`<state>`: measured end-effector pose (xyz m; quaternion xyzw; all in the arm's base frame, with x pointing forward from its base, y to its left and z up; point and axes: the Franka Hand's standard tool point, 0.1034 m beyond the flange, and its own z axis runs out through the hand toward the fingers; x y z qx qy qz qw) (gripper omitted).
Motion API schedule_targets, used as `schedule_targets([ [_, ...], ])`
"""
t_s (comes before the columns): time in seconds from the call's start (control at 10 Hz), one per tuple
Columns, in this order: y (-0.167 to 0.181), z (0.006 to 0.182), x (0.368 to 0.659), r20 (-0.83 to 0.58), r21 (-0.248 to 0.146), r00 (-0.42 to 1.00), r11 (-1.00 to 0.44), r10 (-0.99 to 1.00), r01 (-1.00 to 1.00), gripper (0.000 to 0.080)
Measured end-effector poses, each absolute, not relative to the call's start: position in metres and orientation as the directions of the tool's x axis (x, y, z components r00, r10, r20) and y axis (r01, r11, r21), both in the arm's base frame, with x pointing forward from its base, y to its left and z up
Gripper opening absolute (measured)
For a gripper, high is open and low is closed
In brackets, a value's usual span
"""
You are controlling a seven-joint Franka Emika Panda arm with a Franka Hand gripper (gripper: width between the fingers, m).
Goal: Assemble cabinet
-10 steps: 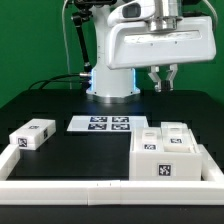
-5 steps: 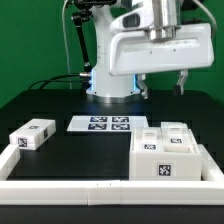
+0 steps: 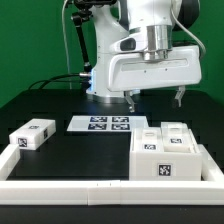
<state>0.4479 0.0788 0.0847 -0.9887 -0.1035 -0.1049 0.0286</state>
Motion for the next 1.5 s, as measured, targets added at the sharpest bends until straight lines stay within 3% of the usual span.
schedule_targets([
  [0.2, 0.079, 0.079, 0.442, 0.198, -0.042, 0.964, -0.981, 0.177, 0.188, 0.0797],
  [0.6, 0.090, 0.027, 0.416, 0.204, -0.047, 0.962, -0.979, 0.184, 0.197, 0.0797],
  [0.9, 0.080, 0.011, 0.432, 0.229, -0.044, 0.956, -0.979, 0.182, 0.197, 0.0797],
  [1.3, 0.070, 0.005, 0.465, 0.271, -0.037, 0.946, -0.980, 0.180, 0.197, 0.0797],
  [1.5, 0.070, 0.005, 0.465, 0.270, -0.037, 0.946, -0.980, 0.181, 0.198, 0.0797],
])
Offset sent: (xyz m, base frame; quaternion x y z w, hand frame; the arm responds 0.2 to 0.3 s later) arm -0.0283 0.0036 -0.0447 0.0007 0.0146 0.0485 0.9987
